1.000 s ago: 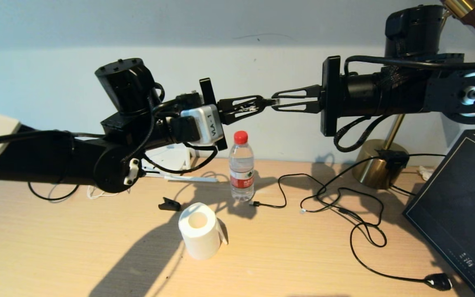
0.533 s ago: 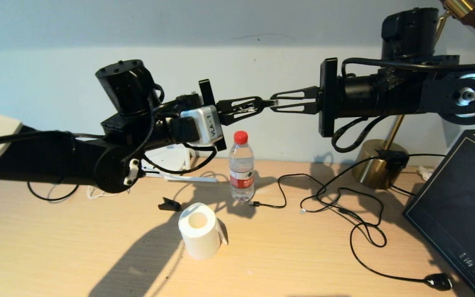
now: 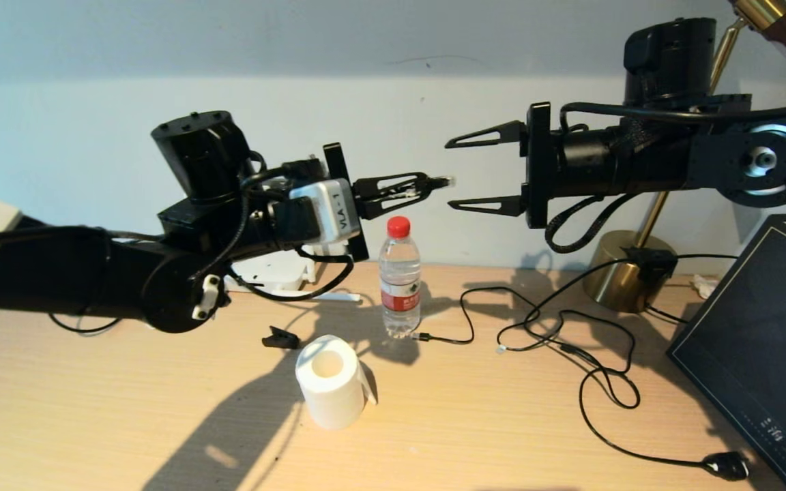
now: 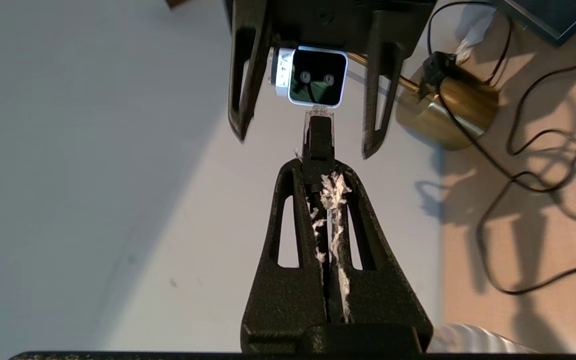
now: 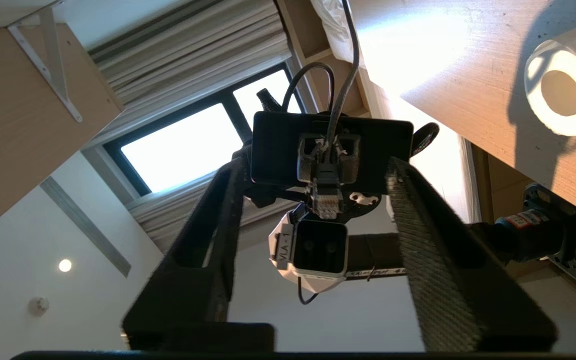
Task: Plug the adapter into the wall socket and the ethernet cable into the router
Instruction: Hand it to the other hand, then align cable and router interface
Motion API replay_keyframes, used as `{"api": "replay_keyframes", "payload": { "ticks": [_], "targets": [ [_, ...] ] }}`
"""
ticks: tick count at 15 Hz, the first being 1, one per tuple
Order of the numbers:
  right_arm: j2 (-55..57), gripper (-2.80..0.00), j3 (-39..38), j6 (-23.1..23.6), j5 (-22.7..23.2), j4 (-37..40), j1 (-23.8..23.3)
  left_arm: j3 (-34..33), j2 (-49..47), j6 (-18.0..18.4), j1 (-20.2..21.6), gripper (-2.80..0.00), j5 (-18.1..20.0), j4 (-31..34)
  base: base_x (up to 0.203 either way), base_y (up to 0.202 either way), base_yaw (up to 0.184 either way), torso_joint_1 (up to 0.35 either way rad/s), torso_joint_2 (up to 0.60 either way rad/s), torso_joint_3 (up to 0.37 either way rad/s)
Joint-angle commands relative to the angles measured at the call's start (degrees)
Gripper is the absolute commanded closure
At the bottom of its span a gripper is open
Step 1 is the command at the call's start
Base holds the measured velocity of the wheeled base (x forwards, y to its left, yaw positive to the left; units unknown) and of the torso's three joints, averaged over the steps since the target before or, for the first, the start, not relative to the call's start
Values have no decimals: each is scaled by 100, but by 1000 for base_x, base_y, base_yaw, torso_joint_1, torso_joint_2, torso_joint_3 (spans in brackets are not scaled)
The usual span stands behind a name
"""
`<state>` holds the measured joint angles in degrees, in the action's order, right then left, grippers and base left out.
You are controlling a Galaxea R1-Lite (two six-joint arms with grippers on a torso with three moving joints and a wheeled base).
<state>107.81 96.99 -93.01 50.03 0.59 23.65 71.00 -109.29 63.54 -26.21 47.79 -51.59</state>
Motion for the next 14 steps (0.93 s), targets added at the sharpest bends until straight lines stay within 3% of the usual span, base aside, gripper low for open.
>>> {"api": "replay_keyframes", "payload": {
  "ticks": [1, 4, 6, 8, 9, 10, 11, 14],
  "targets": [
    [-181, -280, -86, -20, -346, -2, -58, -108, 138, -942, 277, 0, 29, -153, 0, 0, 0, 0, 0, 0],
    [-608, -280, -384, 271, -519, 23, -371, -109, 237, -3193, 760, 0, 13, -634, 0, 0, 0, 0, 0, 0],
    [-1074, -280, -861, 678, -555, 25, -446, -146, 450, -5073, 979, 0, -357, -835, 0, 0, 0, 0, 0, 0],
    [-1558, -280, -1556, 1442, -889, 23, -423, -195, 894, -6861, 1078, 0, -936, -660, 0, 0, 0, 0, 0, 0],
    [-1755, -280, -1935, 2017, -1193, 22, -381, -257, 1163, -7285, 1178, 0, -1147, -303, 0, 0, 0, 0, 0, 0],
    [-1941, 0, -2373, 2805, -1691, 17, -300, -369, 1405, -7574, 1333, 0, -1249, 132, 0, 0, 0, 0, 0, 0],
    [-2087, 0, -2777, 3611, -2513, 11, -161, -502, 1599, -7743, 1480, 0, -1303, 515, 0, 0, 0, 0, 0, 0],
    [-2514, 0, -3916, 5062, -5081, 1, 438, -1216, 2105, -7943, 1677, 0, -1323, 916, 0, 0, 0, 0, 0, 0]
  ]
}}
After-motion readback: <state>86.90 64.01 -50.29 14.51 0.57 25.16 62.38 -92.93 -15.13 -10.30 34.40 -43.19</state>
